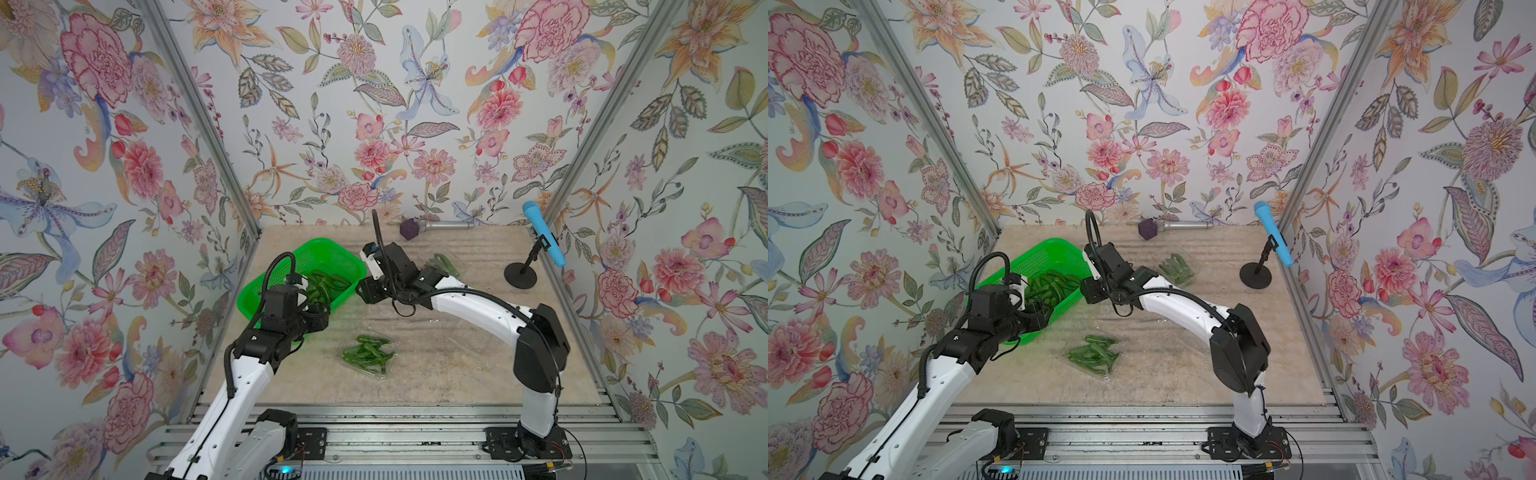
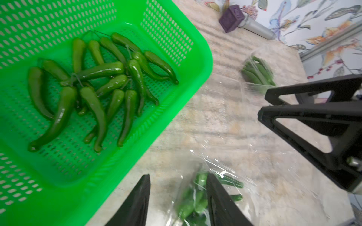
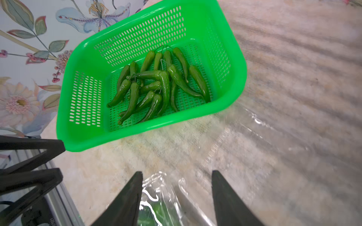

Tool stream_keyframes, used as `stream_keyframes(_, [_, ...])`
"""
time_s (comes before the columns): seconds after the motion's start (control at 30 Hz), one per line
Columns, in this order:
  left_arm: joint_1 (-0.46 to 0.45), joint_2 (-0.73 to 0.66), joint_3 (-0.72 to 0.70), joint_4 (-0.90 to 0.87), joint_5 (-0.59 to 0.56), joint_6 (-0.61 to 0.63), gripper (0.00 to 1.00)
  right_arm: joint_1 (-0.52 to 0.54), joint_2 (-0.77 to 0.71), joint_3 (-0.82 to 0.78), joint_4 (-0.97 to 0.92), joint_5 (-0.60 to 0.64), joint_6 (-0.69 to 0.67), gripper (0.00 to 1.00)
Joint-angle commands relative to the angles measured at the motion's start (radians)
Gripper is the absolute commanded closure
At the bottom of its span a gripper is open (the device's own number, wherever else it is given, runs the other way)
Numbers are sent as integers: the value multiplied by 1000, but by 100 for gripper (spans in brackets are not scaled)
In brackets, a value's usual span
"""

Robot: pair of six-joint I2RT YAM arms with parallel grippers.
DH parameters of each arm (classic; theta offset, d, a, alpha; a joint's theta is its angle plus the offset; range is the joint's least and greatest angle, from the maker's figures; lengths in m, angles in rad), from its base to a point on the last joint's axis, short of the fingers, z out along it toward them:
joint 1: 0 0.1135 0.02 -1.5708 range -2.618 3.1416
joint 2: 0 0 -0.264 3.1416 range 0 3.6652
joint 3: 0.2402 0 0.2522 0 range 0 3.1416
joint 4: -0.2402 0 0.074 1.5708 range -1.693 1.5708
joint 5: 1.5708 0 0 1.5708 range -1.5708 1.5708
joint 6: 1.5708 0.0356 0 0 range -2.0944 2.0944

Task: Take small green peppers out of containers
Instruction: Move the packing box to the center of the board.

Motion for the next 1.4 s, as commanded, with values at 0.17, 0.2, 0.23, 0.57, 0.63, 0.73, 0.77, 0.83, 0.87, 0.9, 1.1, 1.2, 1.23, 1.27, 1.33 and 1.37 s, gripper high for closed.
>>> stream_keyframes(0.17, [-321, -229, -118, -162, -105, -344, 51, -34, -329, -538, 191, -98, 214, 40])
stream_keyframes(0.2, [-348, -250, -133, -171, -114, -371, 52, -36, -346, -566, 194, -108, 216, 39])
stream_keyframes(0.23, [-384, -273, -150, -183, -127, -399, 51, -39, -360, -592, 197, -125, 212, 38])
stream_keyframes(0.57, [-550, -244, -301, -44, -166, -512, 49, -81, -325, -616, 205, -238, 161, 32])
stream_keyframes(0.63, [-552, -211, -313, -3, -165, -511, 49, -83, -304, -605, 208, -247, 153, 32])
stream_keyframes(0.73, [-551, -183, -319, 39, -177, -515, 46, -86, -279, -594, 214, -257, 134, 31])
stream_keyframes(0.77, [-551, -171, -319, 45, -175, -517, 46, -90, -269, -588, 214, -265, 126, 31])
stream_keyframes(0.83, [-550, -149, -328, 61, -160, -521, 45, -92, -251, -579, 216, -277, 110, 31])
stream_keyframes(0.87, [-551, -139, -335, 68, -153, -523, 45, -93, -242, -576, 218, -281, 102, 30])
stream_keyframes(0.9, [-552, -131, -346, 81, -148, -526, 45, -94, -235, -572, 224, -289, 96, 30])
stream_keyframes(1.1, [-549, -70, -387, 140, -121, -530, 44, -96, -176, -541, 243, -322, 81, 29])
stream_keyframes(1.2, [-544, -68, -376, 131, -152, -524, 44, -91, -166, -535, 248, -326, 81, 30])
stream_keyframes(1.23, [-527, -68, -374, 136, -151, -513, 44, -89, -163, -534, 249, -326, 81, 30])
stream_keyframes(1.27, [-506, -68, -373, 142, -151, -503, 44, -86, -161, -535, 248, -325, 82, 31])
stream_keyframes(1.33, [-459, -60, -373, 155, -138, -478, 44, -84, -161, -544, 248, -320, 87, 31])
stream_keyframes(1.37, [-432, -51, -371, 164, -126, -464, 45, -82, -165, -552, 249, -318, 89, 31])
